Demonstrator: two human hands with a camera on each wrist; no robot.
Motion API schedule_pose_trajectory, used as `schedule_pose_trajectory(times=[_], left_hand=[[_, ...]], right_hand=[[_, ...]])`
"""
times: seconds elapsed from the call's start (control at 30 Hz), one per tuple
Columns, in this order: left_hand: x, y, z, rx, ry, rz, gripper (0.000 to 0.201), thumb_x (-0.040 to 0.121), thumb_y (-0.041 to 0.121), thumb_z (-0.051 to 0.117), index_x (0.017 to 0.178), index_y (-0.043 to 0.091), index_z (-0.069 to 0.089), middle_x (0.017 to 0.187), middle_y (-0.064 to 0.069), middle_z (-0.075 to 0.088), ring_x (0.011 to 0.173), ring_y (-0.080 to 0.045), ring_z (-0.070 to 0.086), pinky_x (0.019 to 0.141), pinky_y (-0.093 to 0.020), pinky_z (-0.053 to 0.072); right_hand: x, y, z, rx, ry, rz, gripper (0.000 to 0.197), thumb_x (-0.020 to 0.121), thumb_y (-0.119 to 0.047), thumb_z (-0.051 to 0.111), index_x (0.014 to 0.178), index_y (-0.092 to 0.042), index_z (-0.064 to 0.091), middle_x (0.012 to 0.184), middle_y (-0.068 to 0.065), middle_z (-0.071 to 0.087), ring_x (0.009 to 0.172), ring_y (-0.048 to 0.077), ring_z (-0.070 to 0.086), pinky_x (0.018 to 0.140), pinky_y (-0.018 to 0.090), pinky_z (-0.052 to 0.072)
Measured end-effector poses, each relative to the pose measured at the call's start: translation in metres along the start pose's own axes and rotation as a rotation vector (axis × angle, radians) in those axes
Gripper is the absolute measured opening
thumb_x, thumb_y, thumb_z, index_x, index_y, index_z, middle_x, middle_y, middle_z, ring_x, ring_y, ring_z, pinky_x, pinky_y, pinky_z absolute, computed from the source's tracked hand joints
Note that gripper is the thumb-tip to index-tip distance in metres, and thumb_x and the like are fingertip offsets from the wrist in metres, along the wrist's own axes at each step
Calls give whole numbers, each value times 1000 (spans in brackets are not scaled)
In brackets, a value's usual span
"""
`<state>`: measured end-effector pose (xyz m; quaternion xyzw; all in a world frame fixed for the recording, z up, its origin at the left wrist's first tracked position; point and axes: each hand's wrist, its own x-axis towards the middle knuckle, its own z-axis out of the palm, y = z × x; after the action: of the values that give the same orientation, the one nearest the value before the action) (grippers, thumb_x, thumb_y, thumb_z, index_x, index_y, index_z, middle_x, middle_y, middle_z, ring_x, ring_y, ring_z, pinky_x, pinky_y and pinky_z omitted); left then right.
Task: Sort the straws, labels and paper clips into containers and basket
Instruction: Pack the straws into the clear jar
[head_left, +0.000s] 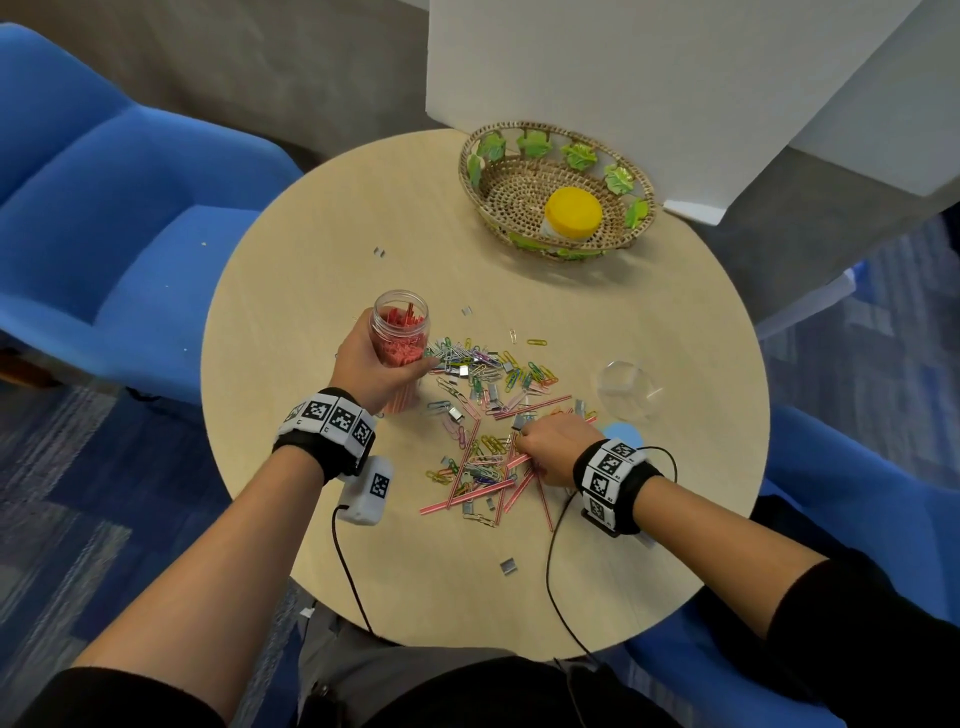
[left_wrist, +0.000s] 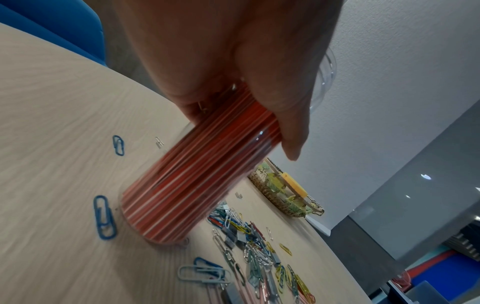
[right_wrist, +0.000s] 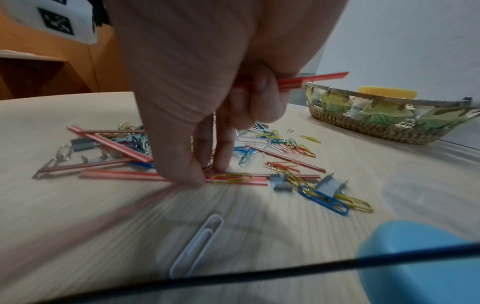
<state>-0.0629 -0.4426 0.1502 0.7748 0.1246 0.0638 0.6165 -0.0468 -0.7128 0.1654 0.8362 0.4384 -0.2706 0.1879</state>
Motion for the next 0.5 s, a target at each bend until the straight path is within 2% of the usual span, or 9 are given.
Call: schedule_pose_trajectory(times=[0.13, 0.2, 0.3, 0.43, 0.5], left_hand=[[2, 0, -1, -8, 1, -8, 70, 66, 14, 92, 125, 8, 55, 114, -6, 68, 107, -17, 65, 94, -23, 51], [3, -2, -1, -1, -16, 2, 67, 68, 11, 91, 124, 7, 55, 113, -8, 67, 107, -19, 65, 92, -20, 51], [4, -3, 0, 8, -25, 12, 66, 68, 9, 90, 123, 6, 55, 113, -9, 67, 106, -20, 65, 88, -13, 49], [3, -2, -1, 17, -20, 6, 66, 67, 11, 91, 123, 8, 55, 112, -7, 68, 107, -20, 65, 93, -25, 52], [3, -2, -1, 20, -13, 1, 67, 67, 13, 92, 123, 9, 56, 113, -7, 68, 107, -19, 65, 94, -27, 51]], right_hand=[[4, -5, -4, -82, -3, -56, 18, 91, -14, 59, 104, -6, 67, 103, 11, 58, 88, 29, 61, 66, 36, 52], [7, -8, -5, -128, -11, -85, 19, 94, -18, 59, 105, -5, 68, 104, 11, 58, 89, 28, 62, 64, 35, 49], [11, -9, -4, -179, -45, -82, 15, 97, -11, 56, 104, -4, 67, 97, 10, 64, 83, 26, 66, 65, 35, 57], [12, -4, -9, -137, -55, -99, 15, 96, -5, 56, 109, -1, 63, 99, 11, 64, 84, 26, 65, 70, 34, 57], [10, 0, -10, -119, -21, -116, 19, 95, -2, 56, 113, 0, 61, 103, 12, 63, 89, 27, 64, 75, 36, 57]])
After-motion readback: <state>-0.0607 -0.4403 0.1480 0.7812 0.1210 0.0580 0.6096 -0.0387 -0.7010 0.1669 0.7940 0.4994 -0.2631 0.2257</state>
